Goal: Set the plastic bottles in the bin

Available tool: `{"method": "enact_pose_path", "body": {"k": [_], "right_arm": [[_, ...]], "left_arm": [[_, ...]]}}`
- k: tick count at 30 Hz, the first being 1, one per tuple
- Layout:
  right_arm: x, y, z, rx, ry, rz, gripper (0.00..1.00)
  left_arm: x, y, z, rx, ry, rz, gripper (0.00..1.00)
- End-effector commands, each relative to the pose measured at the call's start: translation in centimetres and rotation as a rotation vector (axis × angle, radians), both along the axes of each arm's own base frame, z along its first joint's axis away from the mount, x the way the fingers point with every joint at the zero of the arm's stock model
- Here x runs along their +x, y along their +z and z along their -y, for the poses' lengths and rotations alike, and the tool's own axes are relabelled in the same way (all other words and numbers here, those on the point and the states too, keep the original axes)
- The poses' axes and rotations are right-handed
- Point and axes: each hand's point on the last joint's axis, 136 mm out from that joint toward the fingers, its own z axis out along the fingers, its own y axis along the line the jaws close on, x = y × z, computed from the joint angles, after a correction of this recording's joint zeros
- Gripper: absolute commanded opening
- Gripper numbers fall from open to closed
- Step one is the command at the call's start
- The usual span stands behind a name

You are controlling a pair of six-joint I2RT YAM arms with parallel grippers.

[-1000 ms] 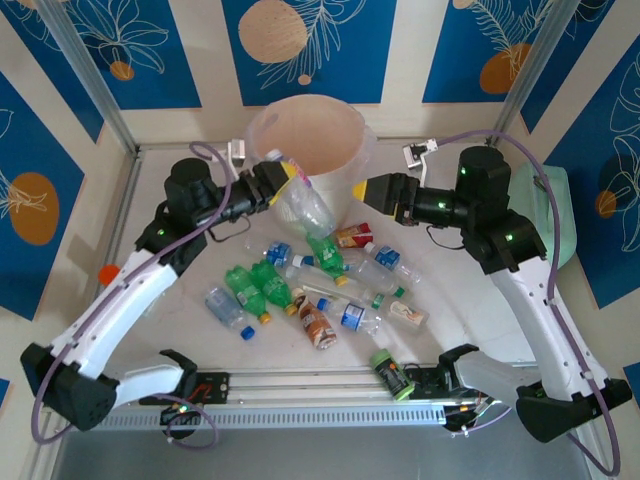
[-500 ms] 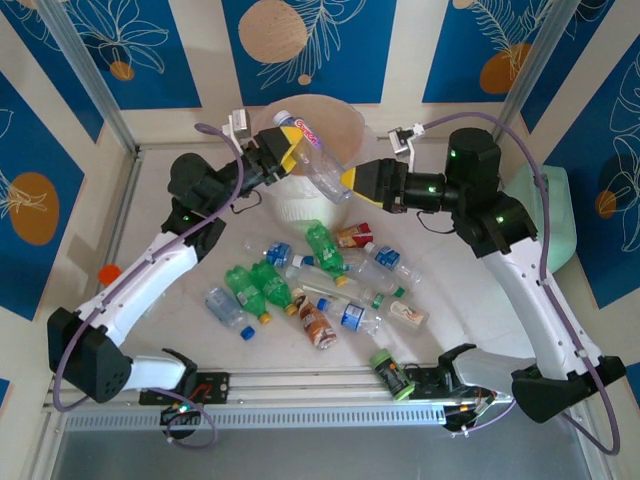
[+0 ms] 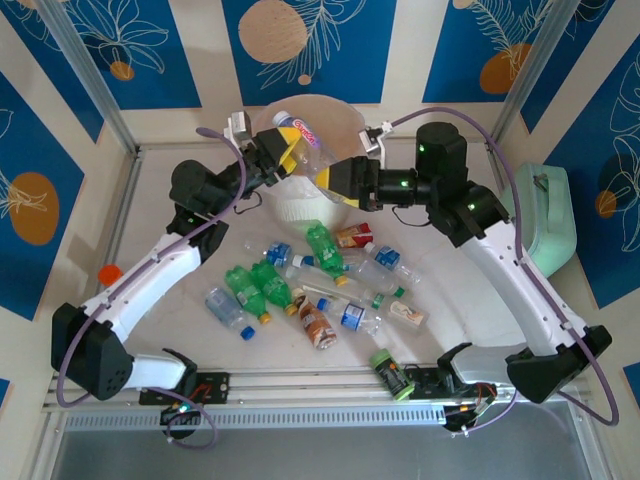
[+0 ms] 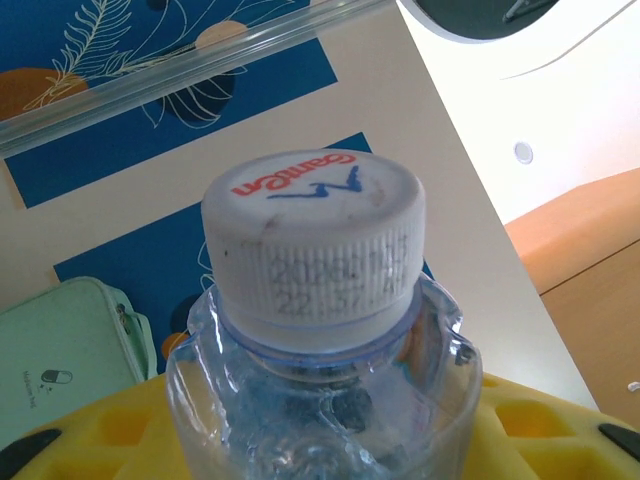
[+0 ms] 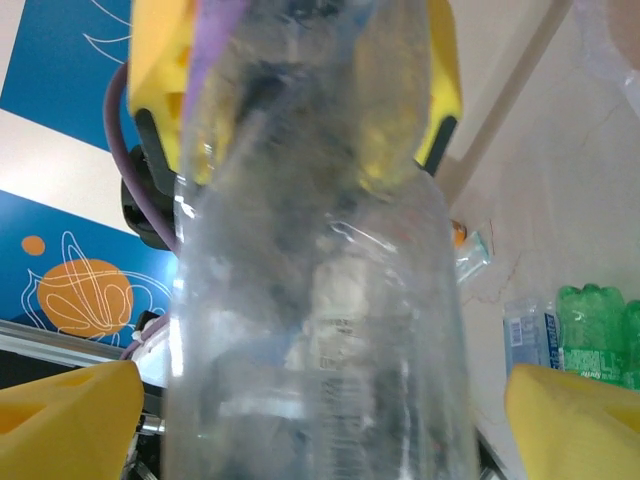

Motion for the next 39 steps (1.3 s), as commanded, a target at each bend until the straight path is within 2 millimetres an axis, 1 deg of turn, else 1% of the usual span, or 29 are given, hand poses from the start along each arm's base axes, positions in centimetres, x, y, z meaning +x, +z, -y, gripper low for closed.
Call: {"method": "enact_pose_path", "body": {"k": [1,8,10,14,18,23,24,27,29,30,31,33,35,37,39], "right_arm": [[-0.2,1.9,-0.5,0.03,0.009,0.046,0.9],[0.3,2.2,-1.1,0.038,0.013,0.051,0.76],[0.4,2.1,-1.2,0.036,0.015,0.05,0.71],[0.4,1.9,-1.3,0.03,0.01,0.045,0.64],[0.3,1.8,-1.2,0.026,0.005,0.045,0.59],[0.5,1.6,-1.1,0.016,-0.009,0.046,0.55],[0.5,1.6,-1.0,0.016,-0.011,0.046,0.55],[0.7,1.5,-1.0,0.012,-0.021,0.045,0.54],[0.8,1.4,-1.0,0.008,-0.025,0.045,0.54],[0.9,1.5,-0.9,0.006,-0.03,0.046,0.54],[1.0,1.4,-0.9,0.003,-0.036,0.046,0.54],[1.4,1.3,-0.7,-0.009,-0.051,0.041,0.54],[2.1,1.1,-0.5,-0.027,-0.077,0.035,0.54],[3.2,1.1,-0.1,-0.046,-0.107,0.029,0.54],[4.4,1.1,0.2,-0.074,-0.148,0.031,0.54]], "left_arm": [[-0.3,0.6,-0.3,-0.024,-0.01,0.04,0.49],[-0.2,0.0,-0.1,-0.006,-0.018,0.022,0.48],[-0.1,-0.3,-0.1,0.006,-0.013,0.016,0.48],[0.1,-0.7,0.0,0.019,-0.006,0.006,0.48],[0.5,-1.2,0.1,0.028,-0.001,-0.005,0.48],[0.8,-1.7,0.2,0.041,0.004,-0.023,0.51],[0.9,-1.9,0.2,0.044,0.005,-0.025,0.53],[1.1,-2.2,0.3,0.058,0.008,-0.038,0.68],[1.2,-2.6,0.3,0.079,0.013,-0.049,0.83],[1.2,-2.6,0.2,0.096,0.018,-0.05,0.93],[1.2,-2.5,0.1,0.113,0.027,-0.045,1.0],[1.2,-2.1,-0.5,0.157,0.054,-0.034,1.0],[1.1,-1.4,-1.8,0.217,0.109,-0.01,1.0],[1.0,-1.1,-3.7,0.322,0.206,-0.003,1.0],[1.2,-2.2,-6.5,0.467,0.343,-0.057,1.0]]}}
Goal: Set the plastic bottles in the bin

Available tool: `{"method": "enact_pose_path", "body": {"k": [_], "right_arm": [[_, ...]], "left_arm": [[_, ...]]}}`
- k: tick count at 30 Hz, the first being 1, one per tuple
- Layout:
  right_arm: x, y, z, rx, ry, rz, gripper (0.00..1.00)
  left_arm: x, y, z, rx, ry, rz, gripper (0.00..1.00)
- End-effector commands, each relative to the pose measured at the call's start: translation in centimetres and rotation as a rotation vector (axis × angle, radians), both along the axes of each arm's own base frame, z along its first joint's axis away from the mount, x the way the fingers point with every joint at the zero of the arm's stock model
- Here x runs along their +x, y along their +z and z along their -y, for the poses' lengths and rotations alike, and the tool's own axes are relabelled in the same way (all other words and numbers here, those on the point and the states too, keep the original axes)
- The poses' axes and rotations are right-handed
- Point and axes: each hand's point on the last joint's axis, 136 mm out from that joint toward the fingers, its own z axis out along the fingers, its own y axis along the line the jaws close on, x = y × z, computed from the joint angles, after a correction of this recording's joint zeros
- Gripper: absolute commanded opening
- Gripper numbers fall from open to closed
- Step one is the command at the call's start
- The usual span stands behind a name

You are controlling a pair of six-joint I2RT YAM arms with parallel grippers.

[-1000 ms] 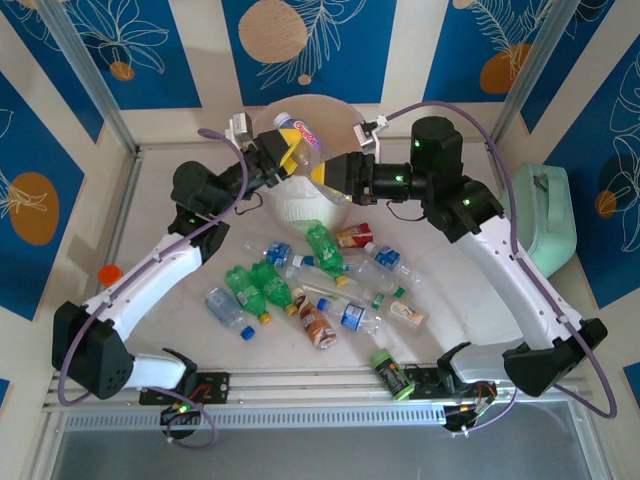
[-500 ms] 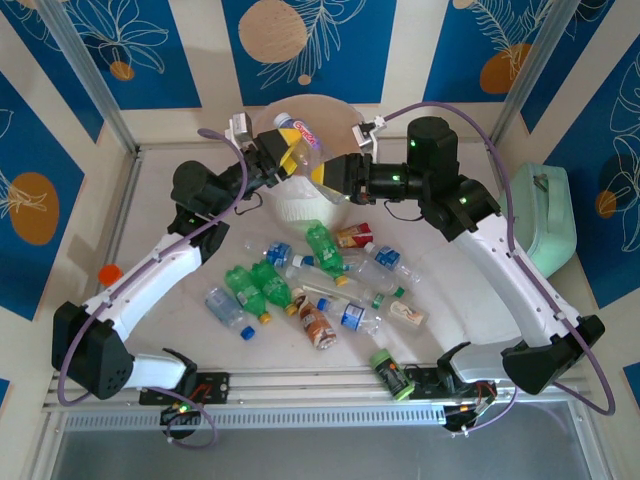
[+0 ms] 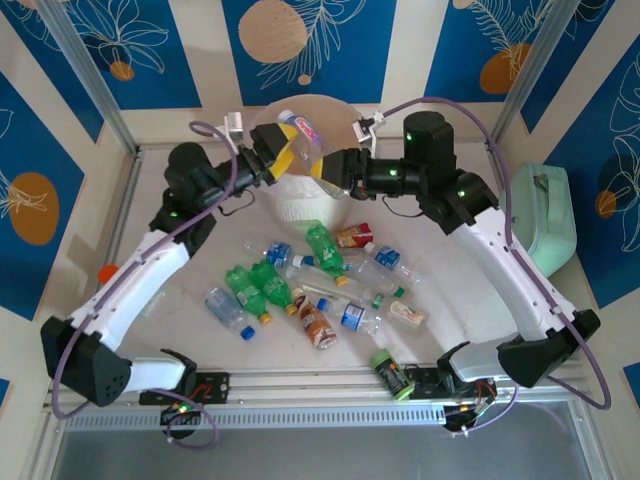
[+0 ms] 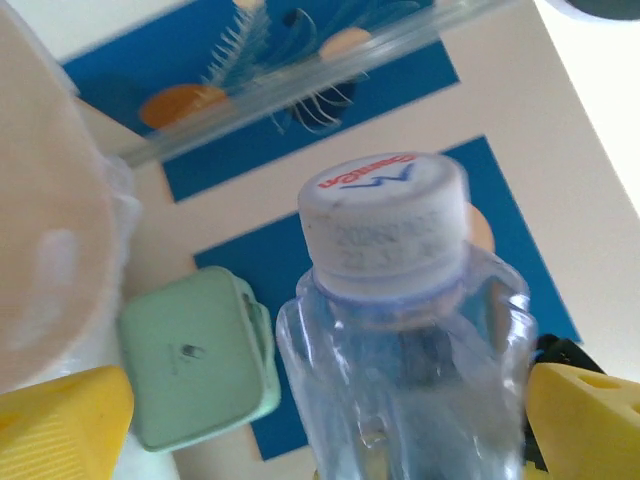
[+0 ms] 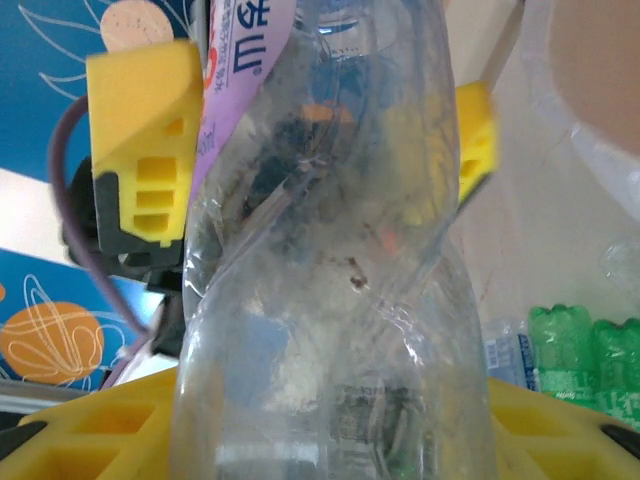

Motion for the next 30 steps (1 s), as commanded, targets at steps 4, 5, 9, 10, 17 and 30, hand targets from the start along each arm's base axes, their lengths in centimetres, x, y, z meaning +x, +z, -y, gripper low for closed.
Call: {"method": "enact_pose_path", "body": {"k": [4,5,9,10,17,30], "right_arm": [[4.4,0.6,1.3,-0.088,-0.129,0.023,0.54],[5.2,0.3,1.3,-0.104,-0.143,0.013,0.54],[8.5,-1.2,1.5,-0.207,-0.204,-0.021,0.54],[9.3,-1.5,1.4,-0.232,-0.211,-0.024,0.54],[13.8,-3.7,1.0,-0.322,-0.253,-0.072,0.53],[16.3,-4.8,1.8,-0.322,-0.282,-0.104,0.85]], "left_arm": [[-1.5,-4.0,-10.8,0.53,0.451,-0.121,1.0],[-1.8,-4.8,-11.6,0.576,0.473,-0.145,1.0],[-3.5,-8.3,-13.0,0.683,0.463,-0.211,1.0],[-4.1,-9.3,-13.3,0.702,0.461,-0.232,1.0],[-7.5,-15.8,-15.6,0.83,0.447,-0.407,0.98],[-9.6,-21.7,-16.4,0.855,0.429,-0.562,0.93]]}}
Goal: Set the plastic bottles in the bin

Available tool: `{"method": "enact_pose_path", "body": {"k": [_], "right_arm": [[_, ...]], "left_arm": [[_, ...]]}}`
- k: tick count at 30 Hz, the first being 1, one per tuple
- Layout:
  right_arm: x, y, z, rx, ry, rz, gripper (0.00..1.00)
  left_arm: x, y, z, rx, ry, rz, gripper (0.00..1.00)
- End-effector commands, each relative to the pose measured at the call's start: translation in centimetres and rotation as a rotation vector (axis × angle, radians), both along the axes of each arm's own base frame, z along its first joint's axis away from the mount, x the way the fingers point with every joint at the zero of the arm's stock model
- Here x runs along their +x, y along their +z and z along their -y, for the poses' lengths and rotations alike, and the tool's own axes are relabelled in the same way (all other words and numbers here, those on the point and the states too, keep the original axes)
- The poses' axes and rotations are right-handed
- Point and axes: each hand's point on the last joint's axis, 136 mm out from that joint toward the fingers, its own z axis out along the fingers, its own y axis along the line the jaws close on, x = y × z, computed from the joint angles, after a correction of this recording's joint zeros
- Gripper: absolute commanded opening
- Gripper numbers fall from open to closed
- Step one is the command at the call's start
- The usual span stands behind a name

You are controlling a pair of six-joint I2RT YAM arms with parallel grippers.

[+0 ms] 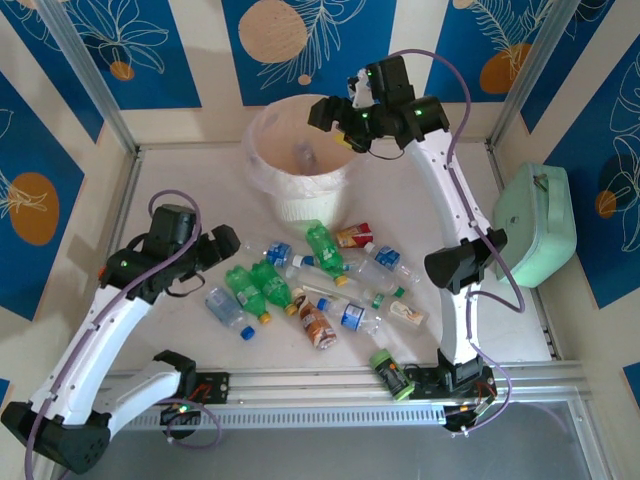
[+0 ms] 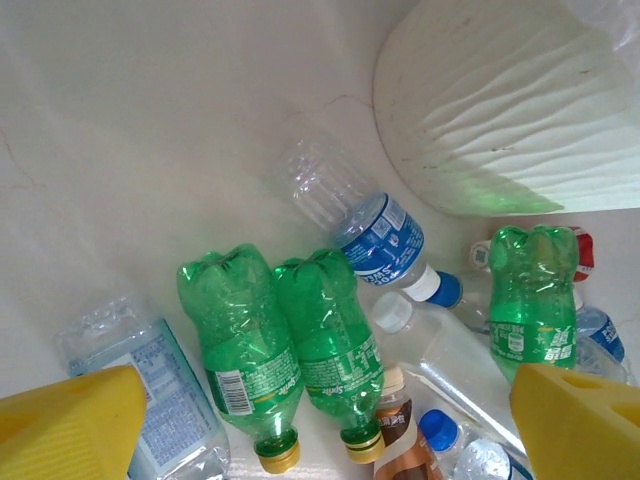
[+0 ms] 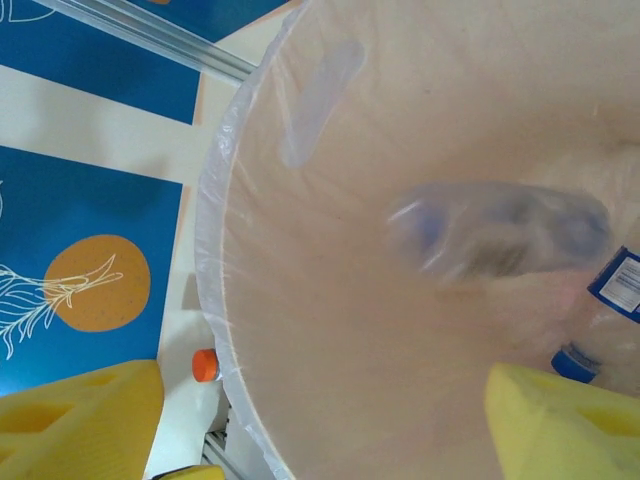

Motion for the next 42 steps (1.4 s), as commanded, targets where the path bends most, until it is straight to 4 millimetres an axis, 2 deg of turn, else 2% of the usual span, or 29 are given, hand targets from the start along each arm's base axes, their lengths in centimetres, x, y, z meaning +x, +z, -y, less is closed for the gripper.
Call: {"method": "enact_pose_path", "body": {"k": [1,5,9,14,17,19,23,25,28,31,35,42], "right_arm": [[-0.8,2.3,0.8,0.012,0.0,0.046,0.85],[-2.1,4.4,1.4,0.014,0.007,0.099,0.85],[-5.5,6.0,1.7,-0.044,0.043,0.164,0.84],[-11.2,5.0,2.4,-0.17,0.089,0.202,0.81],[-14.9,2.7,3.4,-0.23,0.097,0.182,0.8],[-17.1,0.5,4.3,-0.26,0.093,0.146,0.79],[-21.1,-5.2,5.8,-0.304,0.093,0.034,0.78],[-23.0,-8.6,6.2,-0.347,0.107,-0.042,0.76],[-25.0,-12.0,6.2,-0.404,0.131,-0.107,0.75],[-25.9,-14.3,5.8,-0.43,0.147,-0.145,0.75],[-25.7,-16.5,4.8,-0.423,0.154,-0.163,0.74],[-24.9,-20.1,3.1,-0.457,0.15,-0.19,0.59]], "left_arm": [[0.1,-0.1,-0.4,0.001,0.022,-0.009,0.93],[0.5,-0.1,0.0,-0.004,0.006,-0.01,0.89],[0.6,-0.2,0.2,-0.017,-0.002,-0.008,0.85],[0.6,-0.6,0.5,-0.032,-0.006,-0.007,0.82],[0.9,-0.9,1.0,-0.054,-0.012,-0.01,0.8],[1.1,-0.9,1.4,-0.071,-0.018,-0.009,0.79],[1.6,-1.0,1.9,-0.097,-0.026,-0.008,0.76],[1.8,-1.2,2.4,-0.115,-0.033,-0.014,0.75],[1.9,-1.5,2.8,-0.138,-0.035,-0.028,0.73],[1.6,-2.0,2.8,-0.145,-0.029,-0.04,0.73],[1.2,-2.4,2.7,-0.156,-0.015,-0.05,0.73],[0.8,-2.4,2.6,-0.175,0.005,-0.052,0.71]]}}
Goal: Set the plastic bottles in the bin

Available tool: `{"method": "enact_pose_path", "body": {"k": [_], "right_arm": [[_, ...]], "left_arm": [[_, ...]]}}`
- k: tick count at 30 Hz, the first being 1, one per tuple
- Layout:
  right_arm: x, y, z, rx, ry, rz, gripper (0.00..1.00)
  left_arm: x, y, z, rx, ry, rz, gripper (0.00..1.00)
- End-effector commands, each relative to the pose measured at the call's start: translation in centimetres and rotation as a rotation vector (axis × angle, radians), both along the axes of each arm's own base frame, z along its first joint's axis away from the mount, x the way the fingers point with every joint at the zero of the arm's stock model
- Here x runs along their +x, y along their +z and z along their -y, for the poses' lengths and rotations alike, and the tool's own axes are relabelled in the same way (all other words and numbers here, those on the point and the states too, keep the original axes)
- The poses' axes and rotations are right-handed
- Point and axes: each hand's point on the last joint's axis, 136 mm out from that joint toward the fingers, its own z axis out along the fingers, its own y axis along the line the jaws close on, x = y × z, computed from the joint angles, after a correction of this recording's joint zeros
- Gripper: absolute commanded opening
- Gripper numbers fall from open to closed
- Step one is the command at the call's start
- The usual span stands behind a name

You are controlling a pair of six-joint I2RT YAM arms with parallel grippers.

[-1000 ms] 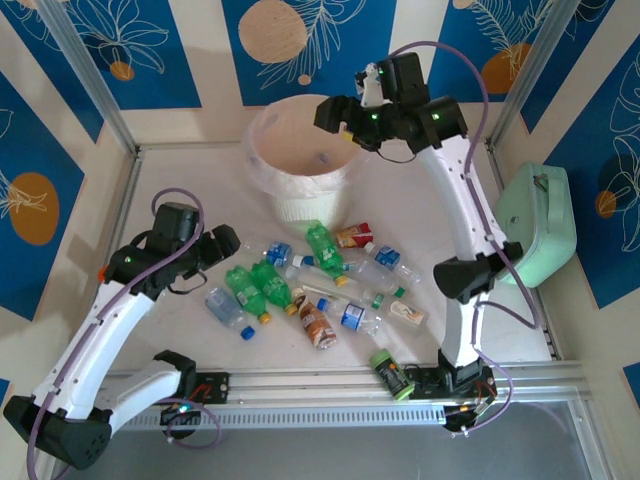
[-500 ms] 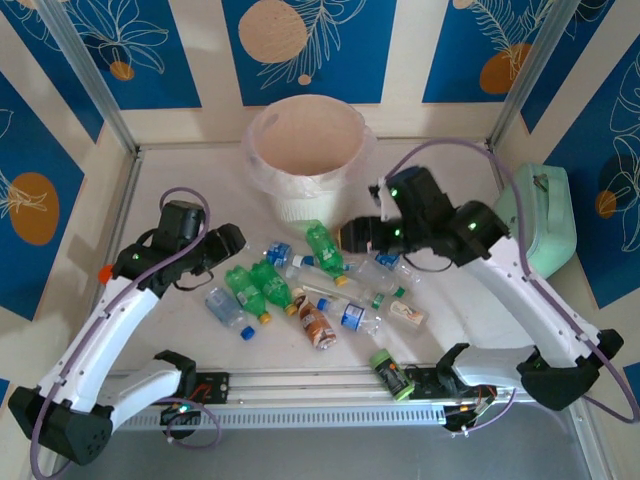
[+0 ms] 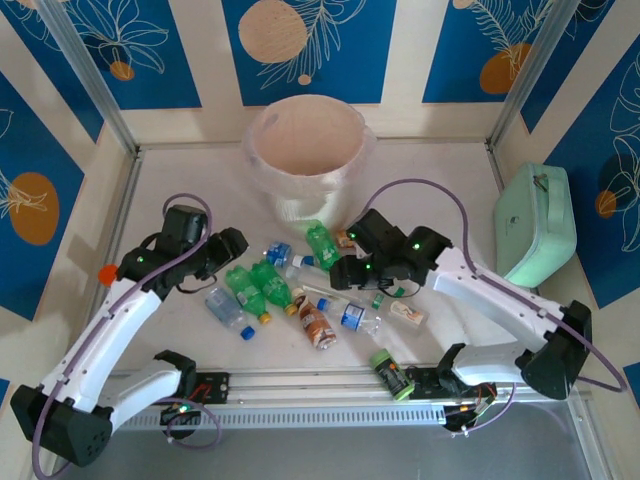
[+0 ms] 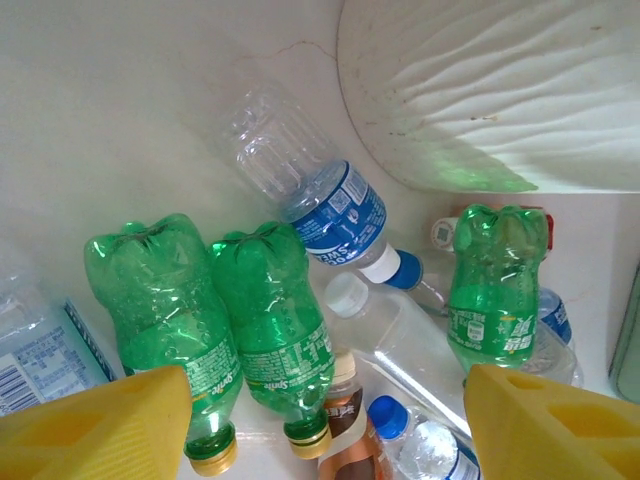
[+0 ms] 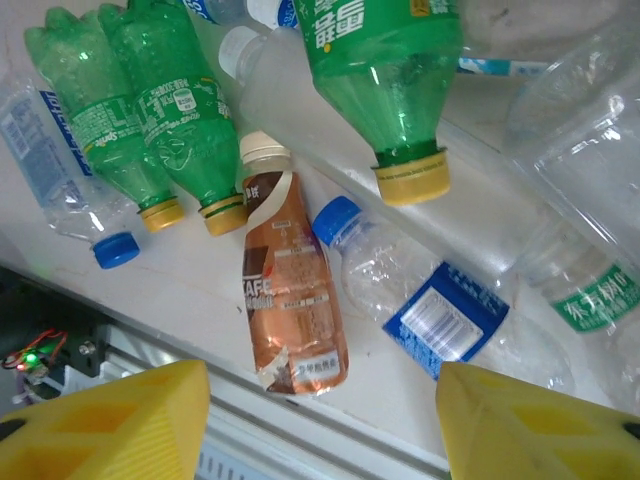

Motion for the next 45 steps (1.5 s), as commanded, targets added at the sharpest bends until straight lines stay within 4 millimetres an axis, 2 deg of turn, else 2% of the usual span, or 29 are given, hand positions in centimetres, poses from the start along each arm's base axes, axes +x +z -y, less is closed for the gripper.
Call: {"method": "enact_pose_path", "body": {"k": [1,5,14,28,42,45], "right_arm": [[0.7,-1.3,-1.0,0.005,-0.014,0.014,0.57],[1.5,-3.5,-0.6,-0.078,-0.024,0.009,0.55],[3.1,-6.4,-0.2,-0.171,-0.016,0.007,0.54],[5.1,-8.4,-0.4,-0.265,0.011,0.038,0.55],[5.7,-9.2,-1.2,-0.271,0.057,0.059,0.54],[5.9,-9.4,-1.1,-0.279,0.062,0.066,0.51]], "left_arm": [[-0.1,-0.2,-0.2,-0.027,0.024,-0.007,0.71],[0.0,-0.1,0.3,-0.073,0.036,-0.009,0.7],[0.1,-0.4,0.2,-0.063,0.043,-0.015,0.7],[0.4,-1.0,0.2,-0.041,0.023,-0.002,0.7],[0.4,-1.3,0.3,-0.049,0.026,-0.007,0.69],[0.3,-1.4,0.2,-0.047,0.029,-0.007,0.68]]}}
